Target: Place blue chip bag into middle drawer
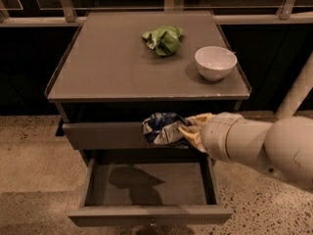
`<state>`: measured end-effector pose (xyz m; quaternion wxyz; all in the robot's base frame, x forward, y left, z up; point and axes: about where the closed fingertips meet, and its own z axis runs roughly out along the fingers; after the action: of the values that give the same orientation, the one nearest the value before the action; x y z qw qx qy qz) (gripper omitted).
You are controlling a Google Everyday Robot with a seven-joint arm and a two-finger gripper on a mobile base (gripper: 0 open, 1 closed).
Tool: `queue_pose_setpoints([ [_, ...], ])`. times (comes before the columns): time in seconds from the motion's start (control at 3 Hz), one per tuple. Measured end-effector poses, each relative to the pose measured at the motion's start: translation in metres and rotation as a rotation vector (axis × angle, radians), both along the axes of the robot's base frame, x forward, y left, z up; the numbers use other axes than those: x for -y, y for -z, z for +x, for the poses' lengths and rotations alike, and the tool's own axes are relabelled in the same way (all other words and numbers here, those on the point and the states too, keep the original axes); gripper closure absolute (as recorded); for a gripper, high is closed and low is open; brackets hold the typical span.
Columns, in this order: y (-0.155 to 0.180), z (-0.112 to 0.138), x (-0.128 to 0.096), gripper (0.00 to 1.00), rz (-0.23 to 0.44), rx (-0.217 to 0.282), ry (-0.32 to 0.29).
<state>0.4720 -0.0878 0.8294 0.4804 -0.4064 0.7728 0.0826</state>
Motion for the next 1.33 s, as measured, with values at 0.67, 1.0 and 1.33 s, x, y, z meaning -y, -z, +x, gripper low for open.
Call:
queue_pose_setpoints([
  [0.67, 0.146, -0.044, 0.011, 1.0, 0.278, -0.25, 0.129],
  [1.0, 0.159, -0.045, 0.009, 1.0, 0.31, -0.276, 0.127],
  [1.33, 0.157, -0.048, 0.005, 1.0, 0.312, -0.257, 0.115],
])
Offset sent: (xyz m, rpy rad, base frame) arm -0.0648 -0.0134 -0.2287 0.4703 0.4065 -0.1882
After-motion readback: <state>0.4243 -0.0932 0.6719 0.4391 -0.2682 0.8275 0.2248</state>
